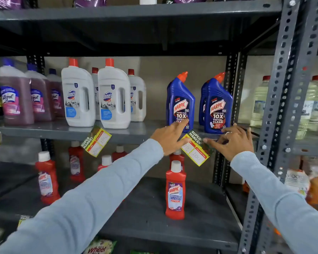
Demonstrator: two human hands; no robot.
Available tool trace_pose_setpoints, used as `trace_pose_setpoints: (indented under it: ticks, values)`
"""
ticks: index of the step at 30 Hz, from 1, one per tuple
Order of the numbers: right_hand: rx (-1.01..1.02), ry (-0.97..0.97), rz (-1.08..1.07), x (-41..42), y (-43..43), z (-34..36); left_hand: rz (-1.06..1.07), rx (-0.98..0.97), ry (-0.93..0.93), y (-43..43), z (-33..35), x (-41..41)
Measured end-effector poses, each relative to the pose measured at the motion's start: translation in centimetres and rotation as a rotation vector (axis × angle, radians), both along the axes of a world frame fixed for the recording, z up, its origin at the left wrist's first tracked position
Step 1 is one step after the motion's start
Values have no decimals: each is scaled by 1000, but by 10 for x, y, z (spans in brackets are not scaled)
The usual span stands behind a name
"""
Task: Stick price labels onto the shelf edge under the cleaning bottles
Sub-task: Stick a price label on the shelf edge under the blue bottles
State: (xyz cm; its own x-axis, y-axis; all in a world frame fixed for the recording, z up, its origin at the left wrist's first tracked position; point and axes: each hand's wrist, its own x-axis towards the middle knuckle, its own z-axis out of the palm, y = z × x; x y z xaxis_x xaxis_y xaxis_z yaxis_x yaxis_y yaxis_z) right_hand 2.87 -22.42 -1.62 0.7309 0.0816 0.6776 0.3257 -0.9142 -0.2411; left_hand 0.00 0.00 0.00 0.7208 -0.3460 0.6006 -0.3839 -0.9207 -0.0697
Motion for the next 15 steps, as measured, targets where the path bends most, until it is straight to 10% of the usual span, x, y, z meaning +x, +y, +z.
trace_pose_setpoints:
  ticks: [8,15]
  values:
    - [20,259,42,5,5,3,166,463,47,-29,21,19]
    - [70,226,58,3,5,1,111,414,164,-29,32,16]
